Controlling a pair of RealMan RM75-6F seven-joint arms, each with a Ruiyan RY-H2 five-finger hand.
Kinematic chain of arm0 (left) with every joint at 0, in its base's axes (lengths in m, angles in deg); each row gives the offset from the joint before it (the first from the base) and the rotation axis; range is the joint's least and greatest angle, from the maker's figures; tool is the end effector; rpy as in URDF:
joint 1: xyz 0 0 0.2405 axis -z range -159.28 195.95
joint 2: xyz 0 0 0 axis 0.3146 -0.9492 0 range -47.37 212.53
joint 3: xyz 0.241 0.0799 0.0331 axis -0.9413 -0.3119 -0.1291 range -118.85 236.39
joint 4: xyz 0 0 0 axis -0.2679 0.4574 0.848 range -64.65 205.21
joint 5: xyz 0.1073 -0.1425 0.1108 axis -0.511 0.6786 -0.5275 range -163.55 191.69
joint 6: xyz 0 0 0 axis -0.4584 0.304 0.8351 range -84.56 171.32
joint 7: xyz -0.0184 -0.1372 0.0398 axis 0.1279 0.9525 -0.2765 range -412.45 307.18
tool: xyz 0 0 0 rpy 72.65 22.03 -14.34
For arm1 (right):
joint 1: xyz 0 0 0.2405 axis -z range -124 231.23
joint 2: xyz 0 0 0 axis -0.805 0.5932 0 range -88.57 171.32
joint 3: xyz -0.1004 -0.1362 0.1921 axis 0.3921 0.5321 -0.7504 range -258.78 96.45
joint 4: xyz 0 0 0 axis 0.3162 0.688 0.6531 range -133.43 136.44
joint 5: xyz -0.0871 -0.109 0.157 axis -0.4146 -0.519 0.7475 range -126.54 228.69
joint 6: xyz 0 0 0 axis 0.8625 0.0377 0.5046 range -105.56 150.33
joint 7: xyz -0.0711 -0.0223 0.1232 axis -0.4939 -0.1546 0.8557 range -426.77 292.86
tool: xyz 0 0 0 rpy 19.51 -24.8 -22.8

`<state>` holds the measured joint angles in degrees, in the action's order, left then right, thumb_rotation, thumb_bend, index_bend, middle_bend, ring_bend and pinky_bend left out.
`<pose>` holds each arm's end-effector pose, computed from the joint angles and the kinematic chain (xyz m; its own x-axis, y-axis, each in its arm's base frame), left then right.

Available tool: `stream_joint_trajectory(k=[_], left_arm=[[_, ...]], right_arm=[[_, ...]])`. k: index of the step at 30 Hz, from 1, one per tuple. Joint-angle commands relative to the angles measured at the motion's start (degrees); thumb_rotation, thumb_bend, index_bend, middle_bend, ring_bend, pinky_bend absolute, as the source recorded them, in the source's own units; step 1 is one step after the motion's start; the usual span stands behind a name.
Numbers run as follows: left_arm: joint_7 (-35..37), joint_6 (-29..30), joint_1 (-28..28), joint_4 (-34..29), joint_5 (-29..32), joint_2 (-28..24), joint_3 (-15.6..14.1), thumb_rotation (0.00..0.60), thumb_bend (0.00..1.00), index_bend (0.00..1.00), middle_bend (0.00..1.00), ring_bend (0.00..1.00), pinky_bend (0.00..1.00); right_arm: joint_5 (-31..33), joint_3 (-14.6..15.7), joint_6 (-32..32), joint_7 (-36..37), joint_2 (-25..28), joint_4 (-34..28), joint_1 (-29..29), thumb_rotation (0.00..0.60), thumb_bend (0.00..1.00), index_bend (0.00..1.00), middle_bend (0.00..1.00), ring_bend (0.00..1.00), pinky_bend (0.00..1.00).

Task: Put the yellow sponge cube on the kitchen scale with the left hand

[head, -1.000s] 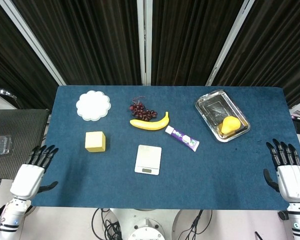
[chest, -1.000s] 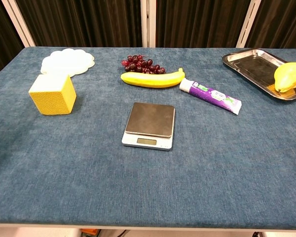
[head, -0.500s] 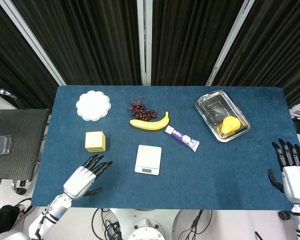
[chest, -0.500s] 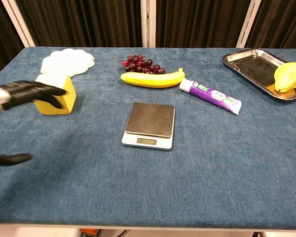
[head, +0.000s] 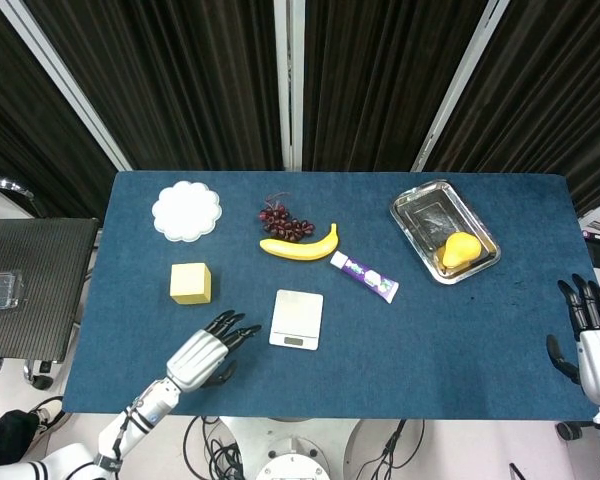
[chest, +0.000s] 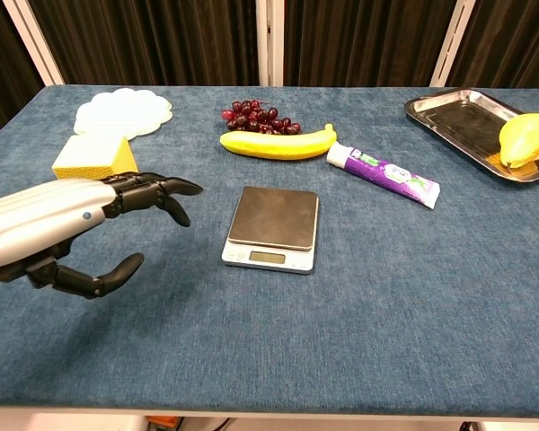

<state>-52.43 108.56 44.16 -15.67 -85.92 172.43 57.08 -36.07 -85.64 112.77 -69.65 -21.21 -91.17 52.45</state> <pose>-0.1754 0.2190 -0.0339 0.3139 0.3374 0.8875 0.8089 -0.5844 -0.0640 -0.3125 -0.1660 0.1820 0.4577 0.0916 0.8844 -0.8890 0.0317 0.4568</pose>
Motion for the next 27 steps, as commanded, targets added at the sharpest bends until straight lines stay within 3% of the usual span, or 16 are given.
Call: stream_joint_trajectory(k=[1, 12, 27], left_arm=[[0.4, 0.6, 0.2, 0.7, -0.1, 0.8, -0.2, 0.6, 0.58, 0.02, 0.22, 0.0, 0.02], [-1.0, 1.0, 2.0, 6.8, -0.8, 6.7, -0.7, 0.6, 0.61, 0.01, 0.23, 0.0, 0.02], [0.3, -1.0, 4.6, 10.7, 1.5, 10.2, -0.5, 0.6, 0.62, 0.01, 0.23, 0.0, 0.02]], right_arm=[[0.1, -0.1, 0.0, 0.3, 0.0, 0.2, 0.0, 0.6, 0.33, 0.0, 0.0, 0.0, 0.0], [0.4, -0.3, 0.2, 0.8, 0.1, 0.5, 0.2, 0.6, 0.34, 0.0, 0.0, 0.0, 0.0], [1.6, -0.4, -1.3, 1.2, -0.1, 1.2, -0.1, 0.6, 0.34, 0.0, 0.0, 0.0, 0.0]])
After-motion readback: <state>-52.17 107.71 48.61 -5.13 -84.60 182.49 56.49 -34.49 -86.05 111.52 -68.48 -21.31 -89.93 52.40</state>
